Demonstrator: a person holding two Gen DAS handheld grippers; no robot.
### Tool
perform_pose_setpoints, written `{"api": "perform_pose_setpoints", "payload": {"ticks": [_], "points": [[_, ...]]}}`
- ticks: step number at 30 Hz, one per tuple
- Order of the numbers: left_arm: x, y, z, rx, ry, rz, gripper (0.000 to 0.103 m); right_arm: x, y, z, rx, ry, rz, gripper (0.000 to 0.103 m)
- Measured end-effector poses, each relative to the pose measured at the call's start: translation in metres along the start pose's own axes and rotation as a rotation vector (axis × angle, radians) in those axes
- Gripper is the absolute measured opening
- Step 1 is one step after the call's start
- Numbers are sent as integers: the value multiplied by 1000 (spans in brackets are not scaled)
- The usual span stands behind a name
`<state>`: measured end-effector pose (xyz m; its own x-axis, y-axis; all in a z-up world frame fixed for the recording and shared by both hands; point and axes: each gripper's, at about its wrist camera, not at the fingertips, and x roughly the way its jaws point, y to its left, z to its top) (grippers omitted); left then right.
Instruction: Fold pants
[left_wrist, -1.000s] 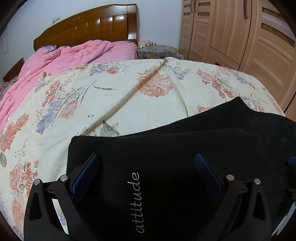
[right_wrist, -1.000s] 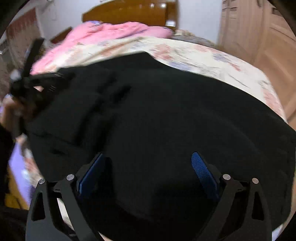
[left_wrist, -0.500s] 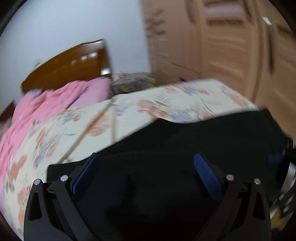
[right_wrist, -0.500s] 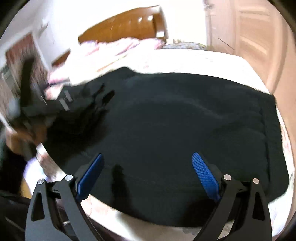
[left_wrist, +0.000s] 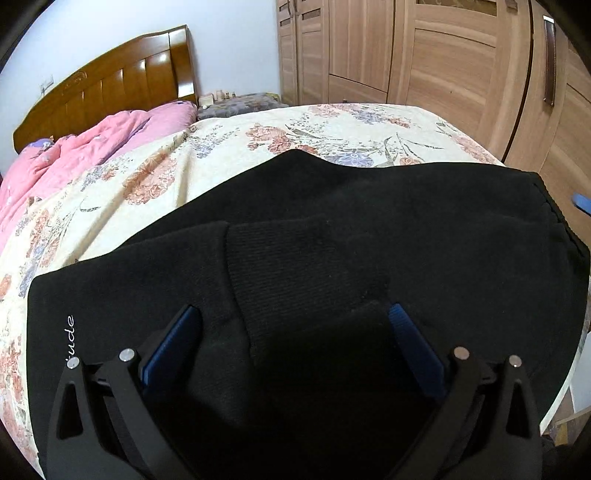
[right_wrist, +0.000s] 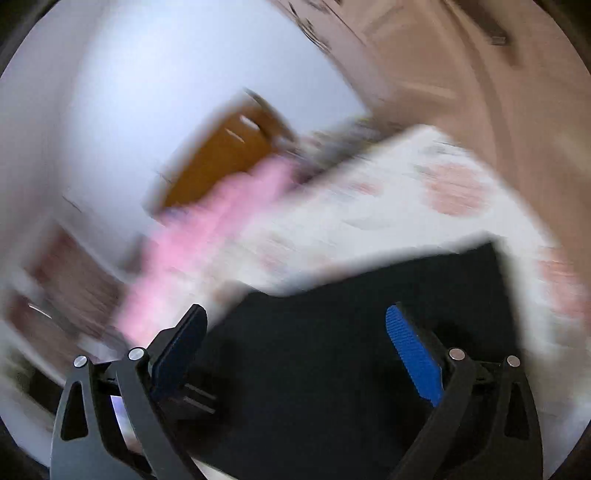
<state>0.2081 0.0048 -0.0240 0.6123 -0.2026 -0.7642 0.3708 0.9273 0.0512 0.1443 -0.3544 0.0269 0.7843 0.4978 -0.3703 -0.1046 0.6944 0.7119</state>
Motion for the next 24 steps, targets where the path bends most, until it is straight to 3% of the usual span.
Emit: {"api": "perform_pose_setpoints", "payload": {"ticks": [2, 4, 6, 9, 11, 14, 16, 18, 22, 24], "points": [[0, 0, 0, 0, 0, 3, 102, -3, 8, 23, 176, -39, 191, 95], [0, 0, 1, 2, -4, 6, 102, 1, 40, 55, 192, 30, 280, 95], [0, 1, 1, -2, -5, 1, 102, -4, 101, 88, 112, 60, 271, 96], [0, 2, 1, -6, -8, -4, 102, -10, 177, 104, -31, 98, 282, 96], [0, 1, 3, -5, 6, 5, 102, -9, 207, 108, -145, 112, 292, 96], [-11, -2, 15, -29, 62, -16, 101, -8, 225, 109, -212, 109, 276, 96], [-37, -8, 33, 4, -28, -75, 101, -8, 227, 104, -217, 129, 255, 96], [-50, -11, 55, 72, -100, -34, 101, -11, 223, 98, -195, 152, 265, 96], [-30, -1, 91, 113, -96, 25, 101, -28, 221, 91, -193, 118, 240, 96], [-17, 6, 102, 95, -94, -4, 101, -38, 208, 88, -183, 78, 271, 98]]}}
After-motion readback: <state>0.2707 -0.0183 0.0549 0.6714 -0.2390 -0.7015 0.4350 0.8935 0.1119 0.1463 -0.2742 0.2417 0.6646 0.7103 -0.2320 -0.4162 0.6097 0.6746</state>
